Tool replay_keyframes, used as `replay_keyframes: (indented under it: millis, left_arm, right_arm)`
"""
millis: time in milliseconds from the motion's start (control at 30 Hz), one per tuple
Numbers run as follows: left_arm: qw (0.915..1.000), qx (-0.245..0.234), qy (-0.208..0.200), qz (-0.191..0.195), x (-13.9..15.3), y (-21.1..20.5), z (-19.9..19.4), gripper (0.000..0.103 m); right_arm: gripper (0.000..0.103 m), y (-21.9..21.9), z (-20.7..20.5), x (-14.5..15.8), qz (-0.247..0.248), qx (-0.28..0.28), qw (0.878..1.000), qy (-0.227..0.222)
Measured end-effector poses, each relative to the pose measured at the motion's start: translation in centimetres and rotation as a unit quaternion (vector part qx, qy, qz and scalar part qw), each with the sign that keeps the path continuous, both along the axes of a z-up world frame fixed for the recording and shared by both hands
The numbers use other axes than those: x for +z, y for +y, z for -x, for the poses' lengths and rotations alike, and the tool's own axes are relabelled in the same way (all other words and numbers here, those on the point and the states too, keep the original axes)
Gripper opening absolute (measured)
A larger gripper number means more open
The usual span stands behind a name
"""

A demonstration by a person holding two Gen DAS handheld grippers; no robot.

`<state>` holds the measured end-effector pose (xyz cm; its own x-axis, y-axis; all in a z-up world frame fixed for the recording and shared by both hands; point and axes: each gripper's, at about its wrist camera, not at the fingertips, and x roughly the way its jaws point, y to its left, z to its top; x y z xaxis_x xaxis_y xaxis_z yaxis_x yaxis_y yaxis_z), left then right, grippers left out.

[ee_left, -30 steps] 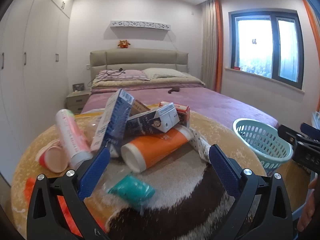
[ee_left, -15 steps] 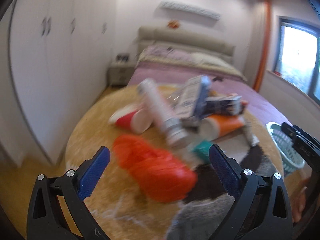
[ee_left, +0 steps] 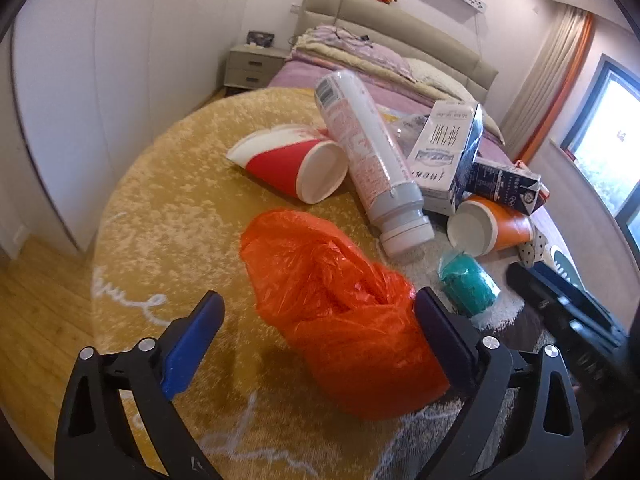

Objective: Collect trash
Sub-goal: 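Grasp the orange plastic bag with the left tool while the right tool grasps the teal packet, then carry the orange bag and teal packet to the blue basket and release both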

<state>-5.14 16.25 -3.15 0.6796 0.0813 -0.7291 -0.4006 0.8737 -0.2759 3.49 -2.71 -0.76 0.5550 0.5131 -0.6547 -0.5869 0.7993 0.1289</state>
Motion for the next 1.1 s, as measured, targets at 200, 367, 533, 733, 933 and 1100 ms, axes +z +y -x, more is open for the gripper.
replay_keyframes:
  millis: [200,367,533,733,933,1100]
  left_arm:
    - [0.9993,-0.015,-0.006,0.032,-1.4,-0.5,-0.7,0.092]
    - [0.9987,-0.029,-0.013,0.040,-1.5,-0.9,-0.5,0.088]
    - [0.9961,-0.058,-0.021,0.063,-1.5,-1.6,-0.5,0.069]
    - [0.9936,-0.085,-0.035,0.066,-0.8,-2.7,-0.8,0.039]
    - [0.9897,-0.118,-0.069,0.043,2.0,-4.7,-0.8,0.036]
    - [0.9835,-0.154,-0.092,0.025,4.5,-7.8,-1.6,0.036]
  right_arm:
    - [0.063,2.4,-1.5,-2.0,0.038,0.014,0.999,0.024]
    - [0.063,3.3,-2.2,-2.7,0.051,0.024,0.998,0.035]
    - [0.052,4.7,-2.0,-3.4,0.071,0.035,0.996,0.029]
    - [0.037,4.7,-1.7,-3.3,0.056,0.036,0.998,0.021]
    - [0.037,1.7,-0.6,-1.5,0.025,0.016,1.000,0.007]
    - [0.037,-3.4,-0.3,1.6,-0.010,-0.014,1.000,-0.008]
